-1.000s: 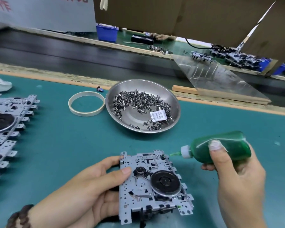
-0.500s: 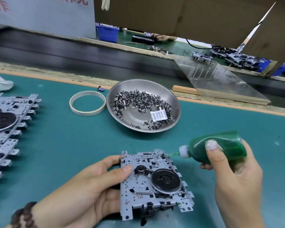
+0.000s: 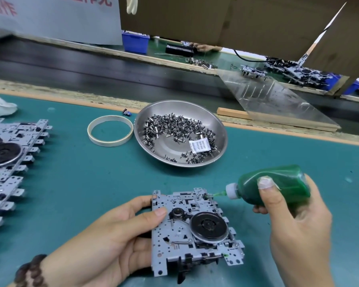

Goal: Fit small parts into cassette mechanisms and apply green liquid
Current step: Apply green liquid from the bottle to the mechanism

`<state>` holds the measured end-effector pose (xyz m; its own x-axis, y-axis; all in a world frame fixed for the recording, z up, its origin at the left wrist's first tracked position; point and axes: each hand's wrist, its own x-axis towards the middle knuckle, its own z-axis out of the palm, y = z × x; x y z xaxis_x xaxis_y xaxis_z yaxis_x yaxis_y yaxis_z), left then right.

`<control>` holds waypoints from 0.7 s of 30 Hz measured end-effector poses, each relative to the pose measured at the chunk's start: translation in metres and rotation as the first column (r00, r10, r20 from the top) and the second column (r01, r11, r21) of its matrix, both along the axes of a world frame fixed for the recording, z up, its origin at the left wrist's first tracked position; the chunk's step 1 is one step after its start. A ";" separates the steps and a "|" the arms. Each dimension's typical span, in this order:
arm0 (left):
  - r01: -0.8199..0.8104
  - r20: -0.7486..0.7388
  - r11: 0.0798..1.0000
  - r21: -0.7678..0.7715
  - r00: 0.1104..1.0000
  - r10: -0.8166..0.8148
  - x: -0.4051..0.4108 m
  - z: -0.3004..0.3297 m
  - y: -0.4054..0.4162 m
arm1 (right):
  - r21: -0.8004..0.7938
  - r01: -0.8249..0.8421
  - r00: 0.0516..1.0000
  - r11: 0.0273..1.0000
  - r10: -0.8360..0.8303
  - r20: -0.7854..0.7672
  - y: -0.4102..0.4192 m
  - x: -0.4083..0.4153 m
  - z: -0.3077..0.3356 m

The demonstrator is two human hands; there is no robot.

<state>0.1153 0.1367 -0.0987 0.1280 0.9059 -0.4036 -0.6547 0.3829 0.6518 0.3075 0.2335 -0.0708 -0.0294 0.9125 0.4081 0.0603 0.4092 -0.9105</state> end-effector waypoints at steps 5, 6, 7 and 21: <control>0.001 0.011 1.000 0.000 1.000 -0.001 0.001 0.001 0.001 | 0.004 0.006 1.000 1.000 -0.006 -0.008 0.000 0.000 0.000; 0.001 0.018 1.000 0.000 1.000 -0.001 0.001 0.001 0.001 | 0.006 0.006 1.000 1.000 -0.006 -0.008 0.000 0.000 0.000; 0.004 0.025 1.000 0.001 1.000 -0.004 0.001 0.002 0.000 | 0.010 0.004 1.000 1.000 -0.004 -0.009 0.000 0.000 0.000; 0.002 0.037 1.000 0.002 0.999 -0.002 0.002 0.004 0.001 | -0.001 -0.001 1.000 1.000 0.001 0.016 0.000 -0.001 -0.002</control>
